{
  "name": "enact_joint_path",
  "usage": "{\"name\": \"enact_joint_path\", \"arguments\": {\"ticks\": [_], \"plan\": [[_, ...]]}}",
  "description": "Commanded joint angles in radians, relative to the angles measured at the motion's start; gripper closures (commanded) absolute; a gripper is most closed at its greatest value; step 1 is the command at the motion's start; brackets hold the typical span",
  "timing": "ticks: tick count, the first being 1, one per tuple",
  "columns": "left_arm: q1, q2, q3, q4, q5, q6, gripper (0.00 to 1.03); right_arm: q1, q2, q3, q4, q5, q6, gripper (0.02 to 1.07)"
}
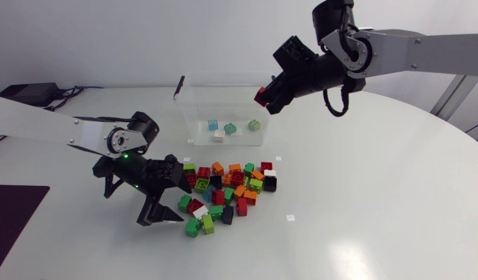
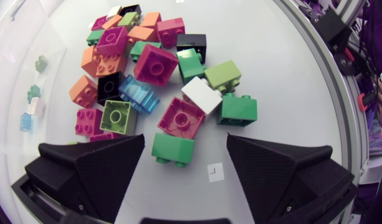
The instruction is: Place the duplo bricks in the container
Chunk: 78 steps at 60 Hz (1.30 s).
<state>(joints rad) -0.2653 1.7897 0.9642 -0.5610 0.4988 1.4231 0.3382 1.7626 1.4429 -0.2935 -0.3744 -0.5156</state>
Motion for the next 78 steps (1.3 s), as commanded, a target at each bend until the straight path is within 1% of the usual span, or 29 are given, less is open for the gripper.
{"name": "enact_joint_path", "arguments": {"ticks": [1, 7, 14, 19, 26, 32, 41, 49, 61, 62, 64, 66, 69, 70, 71, 73, 78], "plan": [[-0.011, 0.045, 0.018, 0.006, -0.009, 0.039, 0.14, -0.010, 0.043, 0.043, 0.027, -0.008, 0.034, 0.93], [-0.011, 0.066, 0.025, 0.009, -0.020, 0.040, 0.28, -0.013, 0.080, 0.094, 0.033, -0.008, 0.048, 0.93], [-0.009, 0.082, 0.028, 0.009, -0.026, 0.048, 0.42, -0.013, 0.127, 0.151, 0.040, -0.003, 0.060, 0.93], [-0.011, 0.091, 0.030, 0.009, -0.028, 0.051, 0.50, -0.013, 0.161, 0.186, 0.047, 0.000, 0.066, 0.93], [-0.011, 0.094, 0.034, 0.009, -0.028, 0.056, 0.67, -0.015, 0.193, 0.223, 0.047, 0.003, 0.068, 0.93], [-0.011, 0.094, 0.034, 0.009, -0.028, 0.062, 0.70, -0.018, 0.215, 0.241, 0.047, 0.005, 0.068, 0.93], [0.000, 0.068, 0.031, -0.011, -0.029, 0.068, 0.71, -0.024, 0.225, 0.251, 0.059, 0.006, 0.068, 0.93], [0.026, 0.008, 0.019, -0.039, -0.029, 0.083, 0.71, -0.022, 0.248, 0.269, 0.080, 0.015, 0.074, 0.92], [0.055, -0.107, 0.021, -0.086, -0.028, 0.088, 0.71, -0.022, 0.310, 0.341, 0.079, 0.032, 0.085, 0.91], [0.057, -0.115, 0.022, -0.088, -0.028, 0.086, 0.71, -0.022, 0.313, 0.346, 0.079, 0.035, 0.086, 0.90], [0.058, -0.131, 0.030, -0.091, -0.028, 0.083, 0.71, -0.021, 0.322, 0.358, 0.074, 0.040, 0.088, 0.80], [0.063, -0.148, 0.039, -0.093, -0.026, 0.077, 0.71, -0.019, 0.325, 0.363, 0.071, 0.046, 0.091, 0.62], [0.071, -0.164, 0.059, -0.093, -0.025, 0.069, 0.71, -0.016, 0.328, 0.367, 0.073, 0.058, 0.091, 0.29], [0.072, -0.168, 0.070, -0.093, -0.023, 0.063, 0.71, -0.016, 0.328, 0.367, 0.071, 0.061, 0.092, 0.21], [0.074, -0.173, 0.080, -0.093, -0.019, 0.054, 0.71, -0.016, 0.328, 0.367, 0.073, 0.063, 0.092, 0.17], [0.075, -0.174, 0.102, -0.093, -0.017, 0.039, 0.71, -0.015, 0.328, 0.367, 0.073, 0.066, 0.092, 0.13], [0.075, -0.176, 0.154, -0.093, 0.000, 0.004, 0.71, -0.016, 0.322, 0.366, 0.074, 0.066, 0.094, 0.12]]}}
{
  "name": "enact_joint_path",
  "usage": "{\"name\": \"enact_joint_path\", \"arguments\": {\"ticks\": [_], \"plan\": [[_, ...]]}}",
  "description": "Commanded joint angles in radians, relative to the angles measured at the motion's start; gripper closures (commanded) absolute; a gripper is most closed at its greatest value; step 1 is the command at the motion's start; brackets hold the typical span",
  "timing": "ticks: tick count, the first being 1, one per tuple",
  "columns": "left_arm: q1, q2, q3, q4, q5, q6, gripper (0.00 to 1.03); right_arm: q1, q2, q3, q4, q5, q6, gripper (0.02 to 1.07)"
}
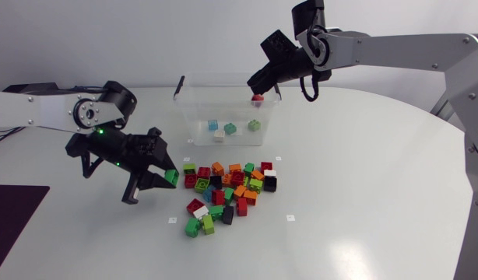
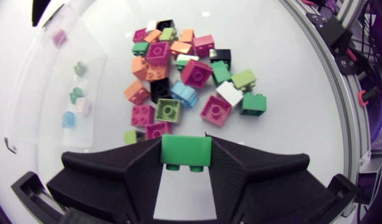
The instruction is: Place the duplo bricks in the container
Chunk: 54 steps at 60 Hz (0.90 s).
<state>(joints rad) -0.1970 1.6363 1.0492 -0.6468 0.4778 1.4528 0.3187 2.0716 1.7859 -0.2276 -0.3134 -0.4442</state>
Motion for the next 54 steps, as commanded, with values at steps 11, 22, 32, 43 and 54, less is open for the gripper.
{"name": "enact_joint_path", "arguments": {"ticks": [11, 22, 32, 43, 54], "plan": [[0.002, 0.008, 0.215, 0.018, 0.074, -0.178, 0.71, -0.006, -0.064, -0.042, 0.014, 0.004, 0.018, 0.11], [0.002, 0.074, 0.324, 0.162, 0.097, -0.374, 0.71, -0.018, -0.188, -0.183, 0.017, 0.000, -0.018, 0.11], [0.002, 0.168, 0.433, 0.292, 0.099, -0.559, 0.71, -0.035, -0.301, -0.347, 0.034, -0.015, -0.042, 0.11], [0.004, 0.275, 0.583, 0.311, 0.097, -0.652, 0.70, -0.040, -0.403, -0.525, 0.053, -0.023, -0.079, 0.11], [-0.007, 0.376, 0.730, 0.311, 0.064, -0.726, 0.70, -0.035, -0.470, -0.698, 0.089, -0.023, -0.113, 0.11]]}}
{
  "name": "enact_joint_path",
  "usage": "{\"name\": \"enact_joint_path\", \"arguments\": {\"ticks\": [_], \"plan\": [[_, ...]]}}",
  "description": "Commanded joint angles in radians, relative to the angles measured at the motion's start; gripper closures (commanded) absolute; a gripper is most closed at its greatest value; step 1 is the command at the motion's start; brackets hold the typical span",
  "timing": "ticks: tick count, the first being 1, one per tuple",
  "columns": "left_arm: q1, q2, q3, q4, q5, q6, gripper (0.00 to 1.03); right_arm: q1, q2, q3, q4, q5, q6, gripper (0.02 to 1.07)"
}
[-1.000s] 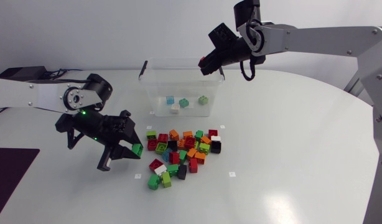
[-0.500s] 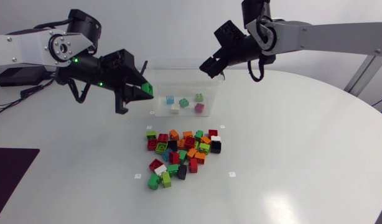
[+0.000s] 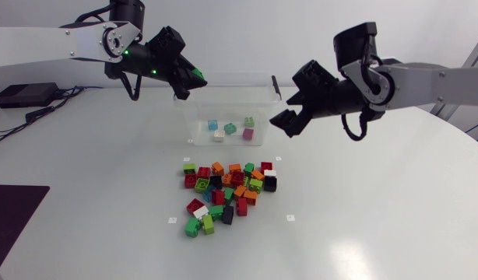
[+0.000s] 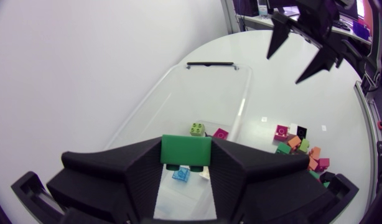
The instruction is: Place the duplo bricks in the container
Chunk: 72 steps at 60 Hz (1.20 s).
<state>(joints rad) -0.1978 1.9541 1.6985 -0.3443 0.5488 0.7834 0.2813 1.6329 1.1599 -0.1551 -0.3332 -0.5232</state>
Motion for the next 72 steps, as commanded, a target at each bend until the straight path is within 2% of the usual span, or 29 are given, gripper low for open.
{"name": "enact_joint_path", "arguments": {"ticks": [1, 5, 9, 12, 14, 15, 17, 18, 29, 38, 52, 72], "plan": [[-0.008, 0.069, 0.095, 0.008, -0.013, -0.067, 0.70, 0.004, -0.036, -0.085, 0.020, -0.003, -0.035, 0.11], [-0.008, 0.098, 0.135, 0.005, -0.026, -0.092, 0.70, 0.002, -0.048, -0.120, 0.023, -0.003, -0.047, 0.11], [-0.015, 0.124, 0.170, -0.001, -0.055, -0.108, 0.64, 0.001, -0.064, -0.157, 0.025, -0.003, -0.055, 0.11], [-0.022, 0.143, 0.190, -0.012, -0.073, -0.122, 0.49, -0.001, -0.070, -0.177, 0.026, -0.003, -0.060, 0.11], [-0.028, 0.157, 0.207, -0.027, -0.085, -0.128, 0.27, -0.002, -0.070, -0.192, 0.028, -0.003, -0.066, 0.11], [-0.029, 0.160, 0.211, -0.035, -0.089, -0.128, 0.19, -0.002, -0.070, -0.198, 0.028, -0.003, -0.070, 0.11], [-0.032, 0.166, 0.219, -0.048, -0.093, -0.128, 0.05, -0.002, -0.070, -0.209, 0.029, -0.003, -0.077, 0.11], [-0.035, 0.167, 0.222, -0.056, -0.095, -0.128, 0.03, -0.002, -0.068, -0.216, 0.029, -0.003, -0.083, 0.11], [-0.040, 0.120, 0.205, -0.127, -0.098, -0.125, 0.03, -0.016, -0.054, -0.243, 0.000, -0.021, -0.138, 0.11], [-0.032, 0.014, 0.113, -0.160, -0.099, -0.115, 0.04, -0.007, -0.038, -0.289, -0.024, -0.030, -0.179, 0.12], [-0.008, -0.193, -0.123, -0.193, -0.105, -0.006, 0.04, 0.004, 0.001, -0.338, -0.041, -0.036, -0.218, 0.12], [0.060, -0.411, -0.491, -0.216, -0.107, 0.188, 0.04, 0.027, 0.148, -0.293, -0.050, -0.043, -0.247, 0.13]]}}
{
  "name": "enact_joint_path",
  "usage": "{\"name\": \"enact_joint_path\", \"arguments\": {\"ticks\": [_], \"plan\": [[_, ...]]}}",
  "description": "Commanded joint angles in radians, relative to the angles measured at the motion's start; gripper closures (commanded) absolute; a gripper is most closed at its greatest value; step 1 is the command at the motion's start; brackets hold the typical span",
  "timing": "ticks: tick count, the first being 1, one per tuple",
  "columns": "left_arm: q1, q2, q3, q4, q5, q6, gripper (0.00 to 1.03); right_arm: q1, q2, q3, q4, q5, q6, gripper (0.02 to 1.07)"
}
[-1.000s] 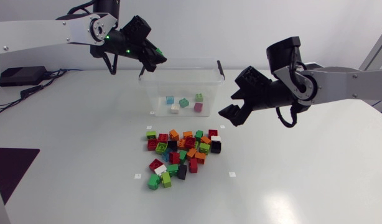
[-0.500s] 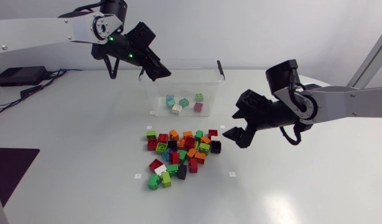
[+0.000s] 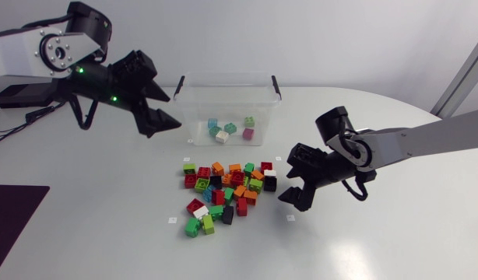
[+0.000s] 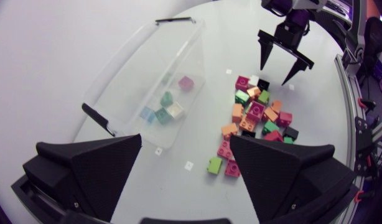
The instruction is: Place the duplo bricks in the container
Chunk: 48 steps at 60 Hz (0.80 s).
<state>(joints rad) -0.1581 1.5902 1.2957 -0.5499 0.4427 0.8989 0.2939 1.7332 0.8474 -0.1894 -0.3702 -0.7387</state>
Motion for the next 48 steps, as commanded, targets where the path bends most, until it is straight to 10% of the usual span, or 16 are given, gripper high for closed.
{"name": "enact_joint_path", "arguments": {"ticks": [1, 38, 48], "plan": [[0.020, -0.050, -0.099, -0.010, -0.001, 0.077, 0.04, 0.017, 0.054, 0.024, -0.016, -0.006, -0.031, 0.13], [0.097, -0.016, -0.394, 0.065, 0.011, 0.298, 0.04, 0.053, 0.193, 0.144, -0.022, -0.039, -0.054, 0.19], [0.097, 0.024, -0.395, 0.096, 0.011, 0.298, 0.04, 0.074, 0.192, 0.139, -0.035, -0.047, -0.053, 0.46]]}}
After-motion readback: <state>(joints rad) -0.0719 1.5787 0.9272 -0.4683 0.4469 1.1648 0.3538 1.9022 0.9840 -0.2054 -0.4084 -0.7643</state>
